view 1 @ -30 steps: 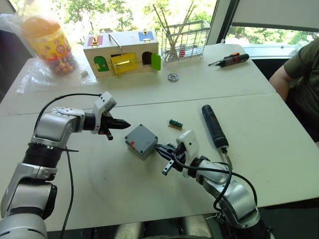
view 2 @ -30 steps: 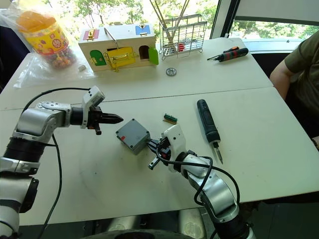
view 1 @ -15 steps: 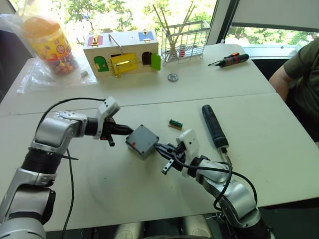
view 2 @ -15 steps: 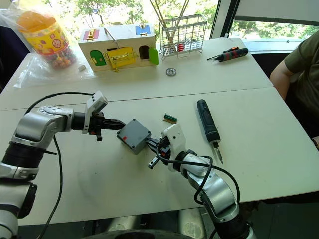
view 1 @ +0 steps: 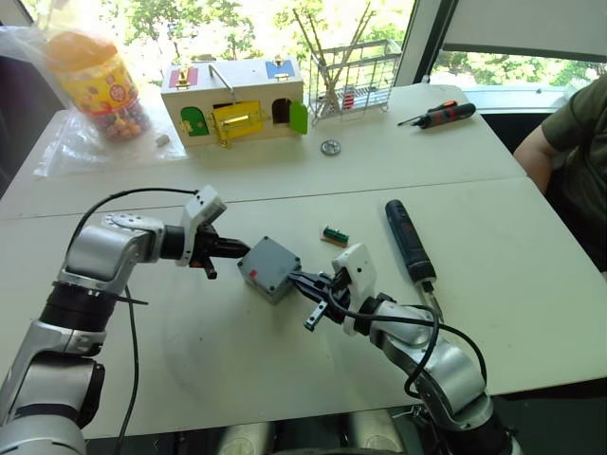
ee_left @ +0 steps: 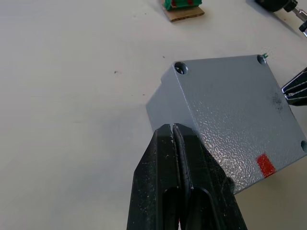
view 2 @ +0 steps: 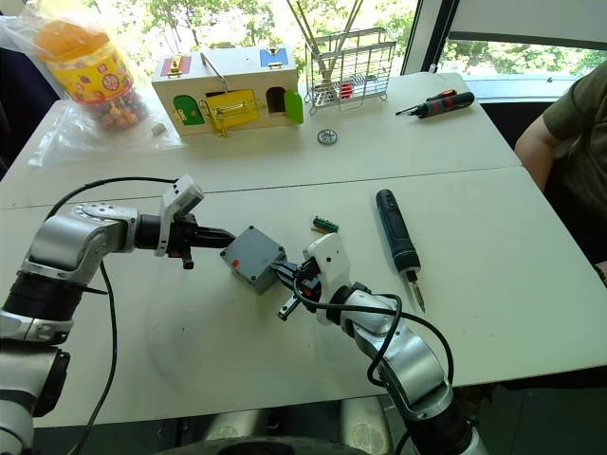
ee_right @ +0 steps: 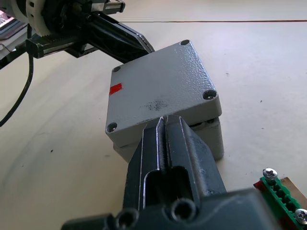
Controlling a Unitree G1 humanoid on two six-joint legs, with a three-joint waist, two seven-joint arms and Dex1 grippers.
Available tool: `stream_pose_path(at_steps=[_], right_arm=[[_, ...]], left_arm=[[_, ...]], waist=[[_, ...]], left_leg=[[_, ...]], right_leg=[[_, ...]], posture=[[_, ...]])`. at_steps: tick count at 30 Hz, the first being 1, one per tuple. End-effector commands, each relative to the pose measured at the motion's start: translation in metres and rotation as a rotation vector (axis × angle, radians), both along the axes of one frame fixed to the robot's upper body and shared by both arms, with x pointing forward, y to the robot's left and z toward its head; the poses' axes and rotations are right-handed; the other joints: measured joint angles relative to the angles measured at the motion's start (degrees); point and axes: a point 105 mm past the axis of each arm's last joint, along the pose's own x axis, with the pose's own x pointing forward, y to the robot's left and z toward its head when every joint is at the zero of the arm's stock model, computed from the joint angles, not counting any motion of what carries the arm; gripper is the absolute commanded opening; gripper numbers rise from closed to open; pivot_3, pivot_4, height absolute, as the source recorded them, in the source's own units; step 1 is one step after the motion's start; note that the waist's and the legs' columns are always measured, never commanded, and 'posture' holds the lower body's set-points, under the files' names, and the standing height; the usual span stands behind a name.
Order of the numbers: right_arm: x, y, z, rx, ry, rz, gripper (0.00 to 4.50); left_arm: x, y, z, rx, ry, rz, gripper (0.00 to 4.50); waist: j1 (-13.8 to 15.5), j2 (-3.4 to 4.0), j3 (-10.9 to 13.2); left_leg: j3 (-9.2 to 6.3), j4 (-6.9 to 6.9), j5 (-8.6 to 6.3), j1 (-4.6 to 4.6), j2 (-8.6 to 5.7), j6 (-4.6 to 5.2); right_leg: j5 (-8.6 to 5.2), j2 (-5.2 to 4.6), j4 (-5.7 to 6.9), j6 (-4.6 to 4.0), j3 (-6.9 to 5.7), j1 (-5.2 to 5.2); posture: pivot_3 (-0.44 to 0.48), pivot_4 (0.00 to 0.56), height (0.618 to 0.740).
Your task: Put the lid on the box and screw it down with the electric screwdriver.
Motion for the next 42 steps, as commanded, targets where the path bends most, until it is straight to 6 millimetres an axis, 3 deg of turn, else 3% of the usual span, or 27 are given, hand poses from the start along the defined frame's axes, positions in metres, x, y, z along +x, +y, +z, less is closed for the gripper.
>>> stream_pose_path(at_steps=[1, 16, 23, 31, 36, 42], right_arm=[[-0.004, 0.006, 0.012, 0.031, -0.036, 0.026, 0.05], [-0.006, 0.005, 0.011, 0.023, -0.035, 0.039, 0.05], [-0.007, 0.007, 0.011, 0.023, -0.031, 0.046, 0.05], [-0.007, 0.004, 0.010, 0.017, -0.030, 0.037, 0.05], [-0.007, 0.004, 0.010, 0.014, -0.032, 0.039, 0.05], [-0.007, 0.005, 0.011, 0.015, -0.034, 0.044, 0.05]], left_arm=[[0.002, -0.003, 0.010, -0.009, -0.045, -0.016, 0.00], [-0.002, 0.003, -0.005, 0.053, -0.047, -0.034, 0.00], [0.001, 0.000, -0.004, 0.045, -0.056, -0.033, 0.00], [0.015, 0.014, 0.007, 0.055, -0.101, 0.011, 0.00], [0.012, 0.004, 0.019, 0.014, -0.102, -0.018, 0.00], [0.000, -0.006, 0.016, 0.009, -0.074, -0.055, 0.00]], waist=[[0.0, 0.00, 0.0], [0.0, 0.00, 0.0], [0.0, 0.00, 0.0], [0.0, 0.00, 0.0], [-0.1, -0.01, 0.0], [-0.1, -0.01, 0.0]], left_leg=[[0.00, 0.00, 0.00, 0.00, 0.00, 0.00], [0.01, 0.02, 0.01, 0.00, -0.01, -0.01], [0.02, 0.05, 0.01, 0.00, -0.02, -0.01], [0.04, 0.10, 0.02, 0.00, -0.03, -0.02], [0.05, 0.12, 0.02, 0.00, -0.04, -0.02], [0.06, 0.12, 0.02, 0.00, -0.04, -0.02]], right_leg=[[0.00, 0.00, 0.00, 0.00, 0.00, 0.00], [0.00, 0.00, 0.11, 0.00, 0.00, 0.04], [0.00, 0.00, 0.14, 0.00, -0.02, 0.05], [0.00, 0.00, 0.34, 0.00, -0.02, 0.06], [-0.01, -0.02, 0.39, 0.00, -0.01, 0.06], [-0.01, -0.02, 0.44, 0.00, 0.01, 0.03]], posture=[[0.000, 0.150, 0.740], [0.000, 0.150, 0.740], [0.000, 0.150, 0.740], [0.000, 0.150, 0.740], [0.000, 0.150, 0.740], [0.000, 0.150, 0.740]])
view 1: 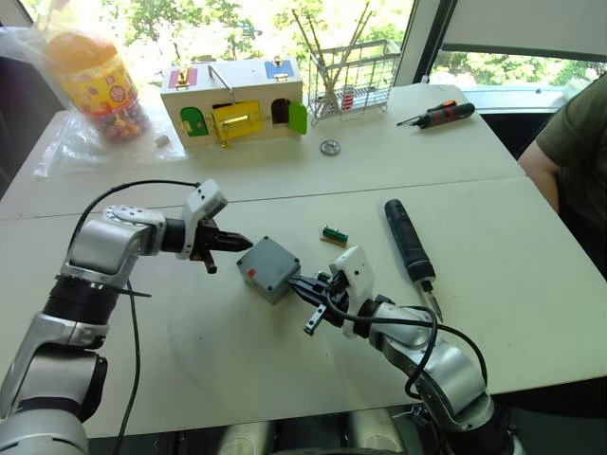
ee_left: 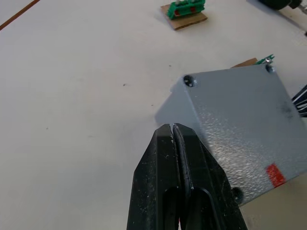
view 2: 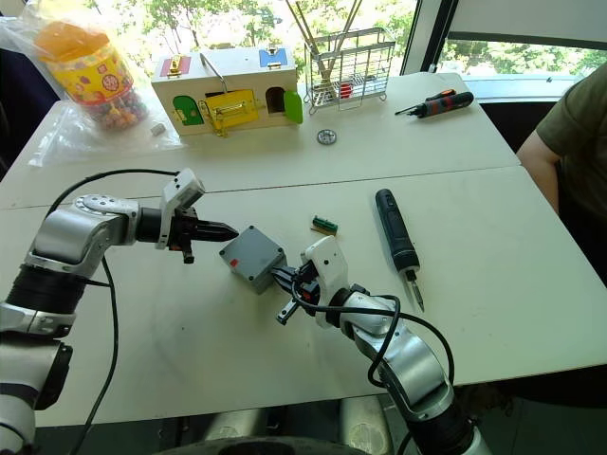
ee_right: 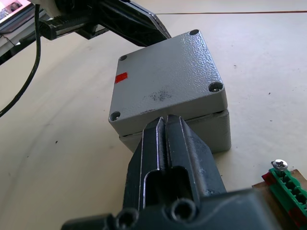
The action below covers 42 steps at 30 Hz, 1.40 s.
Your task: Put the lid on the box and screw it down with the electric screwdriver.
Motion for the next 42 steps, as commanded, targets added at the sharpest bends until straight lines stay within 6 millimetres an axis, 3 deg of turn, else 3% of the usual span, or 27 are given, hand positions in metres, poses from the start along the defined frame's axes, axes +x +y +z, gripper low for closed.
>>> stream_pose_path(at_steps=[1, 9, 16, 22, 27, 35, 42], right_arm=[[-0.005, 0.004, 0.015, 0.034, -0.047, 0.026, 0.05], [-0.004, 0.005, 0.015, 0.036, -0.044, 0.030, 0.05], [-0.007, 0.000, 0.013, 0.027, -0.031, 0.026, 0.05], [-0.012, -0.002, 0.002, -0.025, 0.009, 0.050, 0.05], [0.001, 0.000, -0.010, -0.070, 0.022, 0.044, 0.05], [0.030, 0.007, -0.002, -0.094, -0.040, 0.059, 0.05], [0.034, 0.009, -0.004, -0.104, -0.037, 0.103, 0.05]], left_arm=[[-0.004, -0.002, 0.007, -0.014, -0.018, -0.009, 0.00], [-0.003, -0.004, 0.004, -0.005, -0.017, -0.009, 0.00], [0.013, 0.008, 0.005, -0.006, -0.050, 0.072, 0.00], [-0.001, 0.006, -0.017, 0.034, -0.016, 0.038, 0.00], [-0.012, 0.002, -0.028, 0.023, 0.013, 0.040, 0.00], [-0.028, 0.005, -0.040, 0.021, 0.032, 0.068, 0.00], [-0.032, 0.005, -0.039, -0.010, 0.021, 0.122, 0.00]], waist=[[0.0, 0.00, 0.0], [0.1, 0.00, 0.0], [0.1, -0.01, 0.0], [-0.1, 0.00, 0.0], [-0.1, -0.01, 0.0], [-0.1, -0.01, 0.0], [0.0, -0.01, 0.0]], left_leg=[[0.00, 0.00, 0.00, 0.00, 0.00, -0.01], [0.01, 0.01, 0.01, 0.00, 0.00, -0.01], [0.01, 0.02, 0.02, 0.00, 0.00, -0.02], [0.02, 0.02, 0.02, 0.00, 0.00, -0.02], [0.03, 0.02, 0.02, 0.00, 0.01, -0.02], [0.05, 0.03, 0.02, 0.01, 0.02, -0.03], [0.06, 0.05, 0.02, 0.00, 0.01, -0.03]], right_leg=[[0.00, 0.00, 0.01, 0.00, 0.00, -0.01], [0.00, 0.01, 0.02, 0.00, 0.00, -0.01], [0.00, 0.01, 0.03, 0.00, 0.00, -0.01], [0.00, -0.01, 0.03, 0.00, 0.01, -0.01], [0.00, -0.01, 0.03, 0.00, 0.02, -0.02], [0.00, -0.02, 0.04, -0.01, 0.02, -0.02], [0.00, -0.03, 0.03, -0.01, 0.03, -0.01]], posture=[[0.000, 0.150, 0.740], [0.000, 0.150, 0.740], [0.000, 0.150, 0.740], [0.000, 0.150, 0.740], [0.000, 0.150, 0.740], [0.000, 0.150, 0.740], [0.000, 0.150, 0.740]])
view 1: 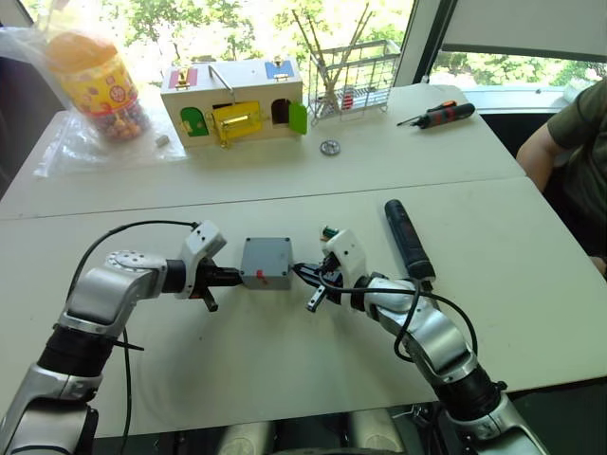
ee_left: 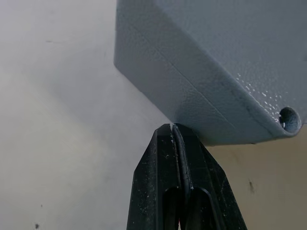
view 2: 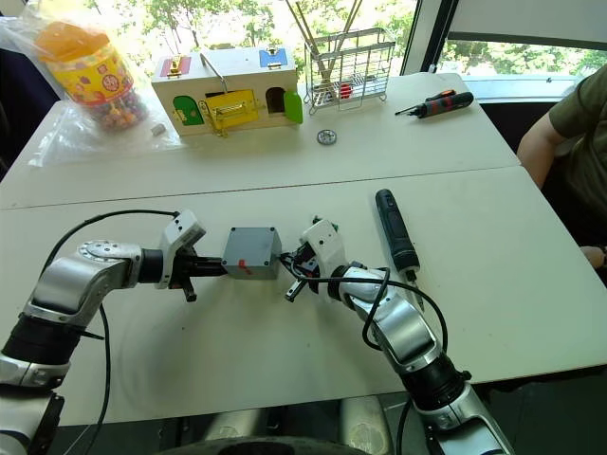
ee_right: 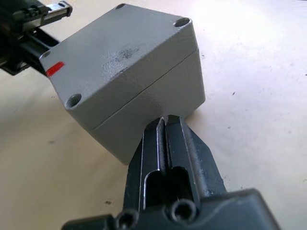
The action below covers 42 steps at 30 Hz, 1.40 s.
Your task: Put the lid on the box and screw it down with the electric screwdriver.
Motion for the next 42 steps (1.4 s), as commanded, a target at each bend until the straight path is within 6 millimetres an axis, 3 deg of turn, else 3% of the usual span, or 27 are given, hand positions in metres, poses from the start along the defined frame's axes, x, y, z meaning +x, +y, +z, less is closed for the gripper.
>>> stream_pose_path(at_steps=[1, 7, 13, 20, 24, 26, 29, 32, 37, 38, 42], right_arm=[[-0.007, 0.014, 0.010, 0.037, -0.027, 0.082, 0.05], [-0.007, 0.011, 0.011, 0.027, -0.028, 0.085, 0.05], [-0.003, 0.002, 0.026, 0.030, -0.061, 0.074, 0.05], [-0.012, -0.011, 0.064, 0.046, -0.130, 0.104, 0.05], [-0.022, -0.030, 0.082, 0.031, -0.145, 0.097, 0.05], [-0.023, -0.045, 0.088, 0.054, -0.129, 0.052, 0.05], [-0.025, -0.059, 0.084, 0.098, -0.095, -0.012, 0.05], [-0.029, -0.065, 0.074, 0.102, -0.071, -0.039, 0.86], [-0.029, -0.070, 0.054, 0.091, -0.029, -0.091, 3.44], [-0.029, -0.070, 0.050, 0.092, -0.014, -0.099, 3.79], [-0.032, -0.064, 0.036, 0.092, 0.035, -0.079, 3.79]], left_arm=[[-0.001, -0.009, 0.013, -0.046, -0.049, -0.017, 0.00], [0.000, -0.007, 0.014, -0.049, -0.060, -0.003, 0.00], [-0.003, -0.003, 0.020, -0.046, -0.060, -0.014, 0.00], [-0.004, 0.019, 0.042, -0.058, -0.060, -0.002, 0.00], [0.000, 0.027, 0.070, -0.104, -0.130, 0.022, 0.00], [-0.004, 0.013, 0.092, -0.131, -0.294, -0.048, 0.00], [-0.031, -0.013, 0.101, -0.154, -0.285, -0.211, 0.00], [-0.048, -0.024, 0.100, -0.137, -0.251, -0.333, 0.00], [-0.058, -0.035, 0.087, -0.031, -0.298, -0.443, 0.00], [-0.060, -0.037, 0.082, -0.001, -0.302, -0.471, 0.00], [-0.065, -0.037, 0.068, 0.042, -0.289, -0.513, 0.00]], waist=[[0.0, 0.00, 0.0], [-0.1, 0.00, 0.0], [-0.1, 0.00, 0.0], [-0.1, 0.00, 0.0], [0.3, 0.00, 0.0], [0.2, 0.00, 0.0], [0.3, -0.01, 0.0], [0.0, 0.02, 0.0], [0.1, 0.04, 0.0], [0.1, 0.04, 0.0], [0.2, 0.04, 0.0]], left_leg=[[0.00, 0.00, 0.00, 0.00, 0.00, 0.00], [0.00, 0.00, 0.00, 0.00, 0.01, -0.01], [0.01, 0.00, 0.00, 0.00, 0.01, -0.01], [0.00, -0.02, 0.00, 0.00, 0.02, -0.01], [0.00, -0.01, 0.00, -0.02, 0.00, 0.00], [0.00, 0.01, 0.00, -0.02, 0.00, 0.01], [-0.02, 0.00, -0.01, -0.02, 0.02, 0.01], [0.01, -0.02, -0.01, -0.01, 0.02, 0.02], [0.10, -0.03, -0.01, 0.02, 0.06, 0.02], [0.11, -0.03, -0.01, 0.02, 0.06, 0.02], [0.12, -0.05, -0.01, 0.02, 0.06, 0.02]], right_leg=[[0.00, 0.00, 0.00, 0.00, 0.00, 0.00], [0.00, -0.01, 0.01, 0.00, 0.00, 0.00], [0.00, -0.02, 0.00, 0.00, 0.00, 0.00], [0.00, -0.04, -0.01, -0.01, 0.01, -0.01], [0.00, -0.06, -0.02, -0.01, 0.00, 0.00], [0.00, -0.10, -0.05, 0.00, 0.00, 0.04], [0.00, -0.15, -0.12, 0.00, 0.02, 0.11], [0.00, -0.16, -0.11, -0.01, 0.06, 0.09], [-0.01, -0.12, -0.06, -0.01, 0.14, 0.05], [-0.01, -0.12, -0.07, -0.01, 0.14, 0.07], [-0.01, -0.12, -0.11, -0.02, 0.15, 0.06]], posture=[[0.000, 0.150, 0.740], [0.000, 0.150, 0.740], [0.000, 0.150, 0.740], [0.000, 0.150, 0.740], [0.000, 0.150, 0.740], [0.000, 0.150, 0.740], [0.000, 0.150, 0.740], [0.000, 0.150, 0.740], [0.000, 0.150, 0.740], [0.000, 0.150, 0.740], [0.000, 0.150, 0.740]])
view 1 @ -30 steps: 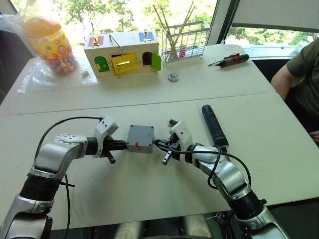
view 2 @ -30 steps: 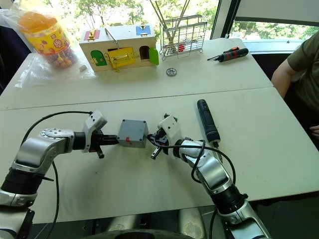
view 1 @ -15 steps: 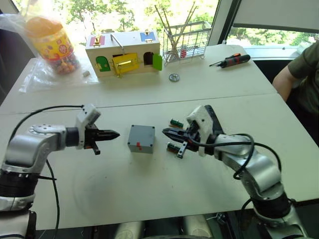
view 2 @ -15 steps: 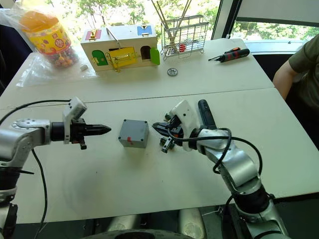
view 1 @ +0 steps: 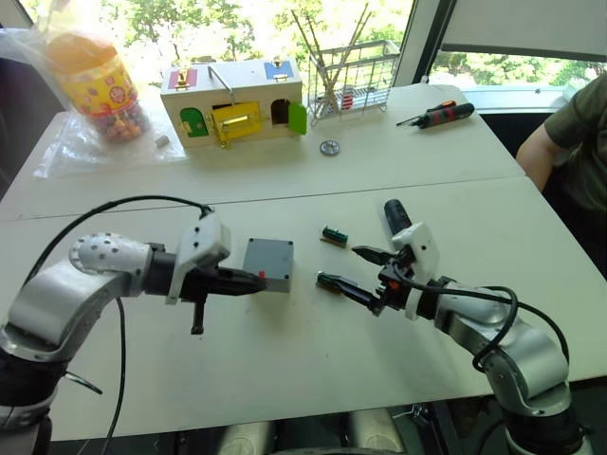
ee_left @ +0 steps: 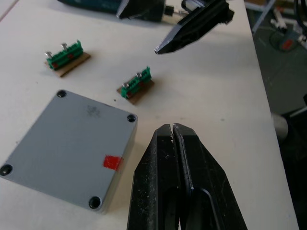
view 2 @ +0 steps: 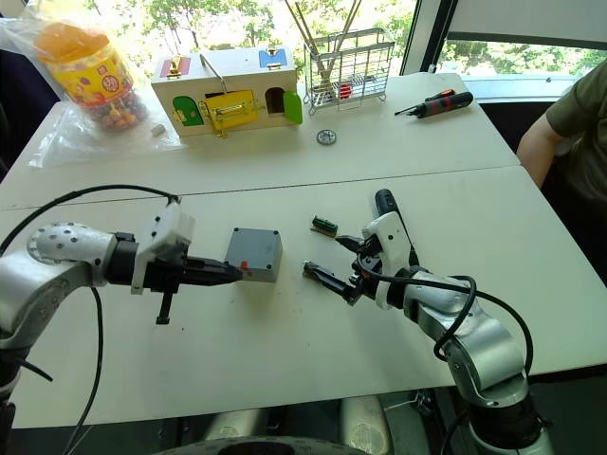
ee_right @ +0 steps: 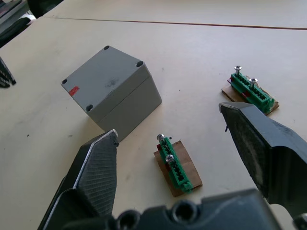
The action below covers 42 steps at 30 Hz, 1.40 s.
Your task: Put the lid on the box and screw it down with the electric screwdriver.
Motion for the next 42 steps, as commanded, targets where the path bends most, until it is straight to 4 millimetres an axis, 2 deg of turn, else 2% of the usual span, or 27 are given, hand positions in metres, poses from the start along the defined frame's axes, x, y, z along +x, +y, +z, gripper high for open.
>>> stream_pose_path(at_steps=[1, 5, 9, 27, 30, 31, 36, 42], right_arm=[[-0.003, 0.008, 0.000, 0.012, -0.017, 0.031, 3.79], [-0.003, 0.012, -0.013, -0.028, -0.013, 0.046, 2.74], [0.002, 0.011, -0.020, -0.044, -0.027, 0.029, 1.02], [0.005, 0.010, -0.028, -0.066, -0.045, 0.017, 1.02], [0.005, 0.009, -0.031, -0.079, -0.041, 0.015, 0.18], [0.005, 0.008, -0.032, -0.087, -0.044, 0.015, 0.03], [0.006, 0.008, -0.031, -0.086, -0.051, 0.014, 0.03], [0.008, 0.007, -0.013, -0.064, -0.089, 0.011, 0.03]], left_arm=[[-0.003, -0.003, 0.000, 0.017, -0.049, -0.035, 0.00], [0.000, -0.001, -0.003, 0.002, -0.057, -0.003, 0.00], [0.001, -0.002, -0.008, -0.029, -0.042, 0.037, 0.00], [0.004, -0.008, -0.018, -0.049, -0.040, 0.080, 0.00], [0.004, -0.008, -0.019, -0.050, -0.041, 0.082, 0.00], [0.005, -0.009, -0.018, -0.052, -0.042, 0.084, 0.00], [0.007, -0.008, -0.016, -0.063, -0.041, 0.095, 0.00], [0.013, -0.004, 0.005, -0.160, -0.013, 0.137, 0.00]], waist=[[0.1, 0.00, 0.0], [0.1, 0.00, 0.0], [0.0, 0.00, 0.0], [0.1, 0.00, 0.0], [0.1, 0.00, 0.0], [0.1, 0.00, 0.0], [0.1, 0.00, 0.0], [0.1, 0.00, 0.0]], left_leg=[[0.00, 0.00, 0.00, -0.01, 0.00, 0.00], [0.00, 0.01, -0.01, 0.00, 0.00, 0.01], [0.00, 0.00, -0.01, 0.00, 0.00, 0.02], [-0.01, 0.02, -0.01, 0.00, 0.00, 0.01], [-0.01, 0.01, -0.01, 0.00, 0.00, 0.01], [-0.01, 0.01, -0.01, 0.00, 0.00, 0.01], [-0.01, 0.02, -0.01, 0.00, 0.00, 0.01], [-0.01, 0.02, -0.01, 0.00, 0.00, 0.01]], right_leg=[[0.00, 0.00, 0.00, 0.00, 0.00, 0.00], [0.00, 0.00, -0.02, 0.00, -0.01, 0.03], [0.00, 0.01, -0.02, 0.00, -0.01, 0.02], [0.00, 0.03, -0.02, 0.00, -0.01, 0.03], [0.00, 0.03, -0.02, 0.00, -0.01, 0.03], [0.00, 0.04, -0.02, 0.00, -0.01, 0.03], [0.00, 0.03, -0.02, 0.00, -0.01, 0.03], [0.00, 0.04, -0.01, 0.00, -0.02, 0.02]], posture=[[0.000, 0.150, 0.740], [0.000, 0.150, 0.740], [0.000, 0.150, 0.740], [0.000, 0.150, 0.740], [0.000, 0.150, 0.740], [0.000, 0.150, 0.740], [0.000, 0.150, 0.740], [0.000, 0.150, 0.740]])
